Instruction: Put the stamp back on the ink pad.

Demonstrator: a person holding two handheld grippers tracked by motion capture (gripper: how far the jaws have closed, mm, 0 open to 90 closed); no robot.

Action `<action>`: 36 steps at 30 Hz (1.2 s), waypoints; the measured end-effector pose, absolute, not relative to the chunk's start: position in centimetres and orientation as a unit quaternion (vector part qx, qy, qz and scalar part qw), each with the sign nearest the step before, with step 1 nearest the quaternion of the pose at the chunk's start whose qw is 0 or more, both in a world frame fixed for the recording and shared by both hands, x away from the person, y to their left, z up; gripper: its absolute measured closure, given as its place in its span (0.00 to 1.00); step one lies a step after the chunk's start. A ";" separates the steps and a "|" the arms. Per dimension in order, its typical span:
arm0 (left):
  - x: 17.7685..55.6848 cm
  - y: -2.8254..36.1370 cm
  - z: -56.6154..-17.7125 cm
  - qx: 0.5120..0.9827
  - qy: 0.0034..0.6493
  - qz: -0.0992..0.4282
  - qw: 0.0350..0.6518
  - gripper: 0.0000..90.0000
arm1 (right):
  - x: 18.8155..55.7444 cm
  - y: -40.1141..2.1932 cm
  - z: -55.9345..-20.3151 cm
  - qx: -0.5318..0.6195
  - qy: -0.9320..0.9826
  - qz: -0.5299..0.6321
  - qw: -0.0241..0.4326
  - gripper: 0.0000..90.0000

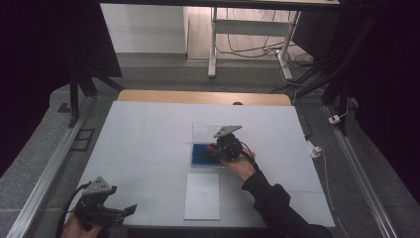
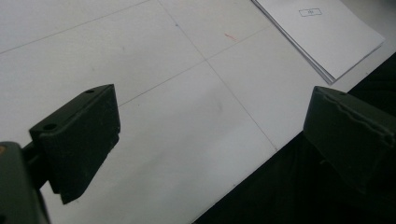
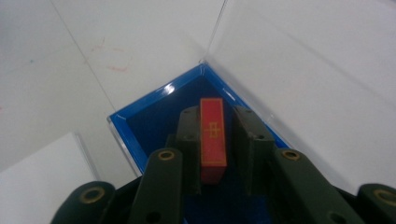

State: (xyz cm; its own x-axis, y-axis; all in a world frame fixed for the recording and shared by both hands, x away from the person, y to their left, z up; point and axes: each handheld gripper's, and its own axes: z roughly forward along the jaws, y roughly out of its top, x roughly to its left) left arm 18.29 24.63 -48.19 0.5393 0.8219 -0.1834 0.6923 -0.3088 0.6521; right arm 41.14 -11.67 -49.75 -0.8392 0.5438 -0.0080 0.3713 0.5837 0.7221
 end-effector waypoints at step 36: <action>18.2 24.7 -48.1 0.801 0.473 0.093 0.355 0.05 | 38.2 -13.3 -47.3 0.278 0.869 0.399 0.091 0.11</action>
State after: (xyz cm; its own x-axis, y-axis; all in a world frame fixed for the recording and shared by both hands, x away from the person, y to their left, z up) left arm 18.22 24.67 -48.15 0.5359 0.8236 -0.1857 0.6910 -0.3015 0.6570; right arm 38.22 -13.27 -47.27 -0.8292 0.5552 0.0640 0.4105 0.5273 0.7439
